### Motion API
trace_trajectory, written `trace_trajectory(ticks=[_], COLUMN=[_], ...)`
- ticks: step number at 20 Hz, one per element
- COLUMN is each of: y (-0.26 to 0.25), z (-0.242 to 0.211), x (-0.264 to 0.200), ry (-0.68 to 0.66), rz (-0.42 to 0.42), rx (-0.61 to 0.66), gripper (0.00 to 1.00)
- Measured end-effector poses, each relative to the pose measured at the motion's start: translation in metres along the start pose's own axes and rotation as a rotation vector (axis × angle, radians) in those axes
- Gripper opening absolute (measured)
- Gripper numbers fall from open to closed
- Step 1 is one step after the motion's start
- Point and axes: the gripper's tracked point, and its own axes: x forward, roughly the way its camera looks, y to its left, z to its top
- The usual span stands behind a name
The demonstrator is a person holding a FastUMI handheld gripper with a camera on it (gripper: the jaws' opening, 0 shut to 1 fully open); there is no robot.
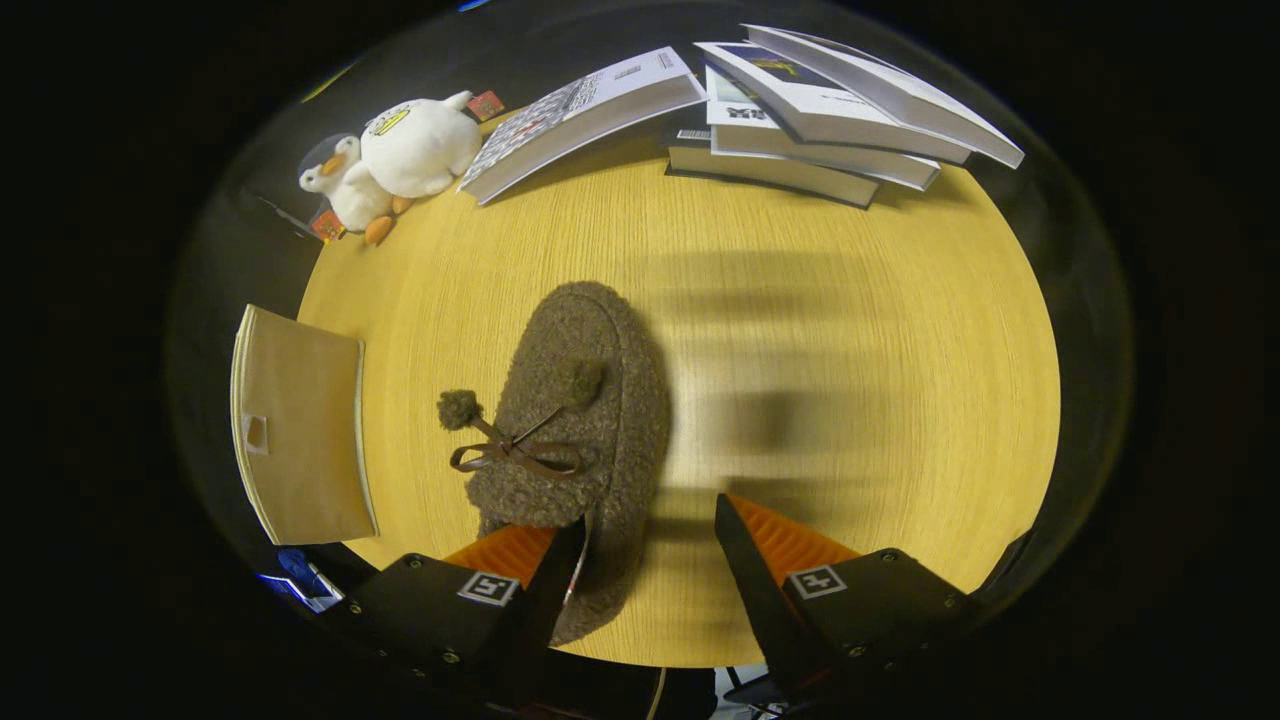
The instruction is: Open the storage box then place both shoes into the box .Put the left shoe in first, then the right shoe, with the right side of both shoes facing outward in a uniform manner.
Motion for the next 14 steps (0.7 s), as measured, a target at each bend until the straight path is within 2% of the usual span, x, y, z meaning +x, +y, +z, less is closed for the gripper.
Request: trace_trajectory(ticks=[1, 2, 3, 4, 5, 7, 10, 14], y=[0.003, 0.010, 0.009, 0.011, 0.003, -0.002, 0.008, 0.046], z=[-0.001, 0.000, 0.000, -0.001, -0.001, 0.013, 0.008, 0.014], x=[0.005, 0.005, 0.007, 0.008, 0.010, 0.009, -0.001, -0.039], ry=[0.007, 0.004, 0.000, 0.003, -0.005, -0.044, -0.041, -0.065], rz=[0.004, 0.027, 0.010, 0.011, -0.033, -0.064, -0.029, 0.042], rx=[0.003, 0.006, 0.003, -0.026, -0.072, -0.043, -0.037, -0.085], gripper=[0.76, 0.62, 0.51, 0.28, 0.28, 0.01, 0.01, 0.01])
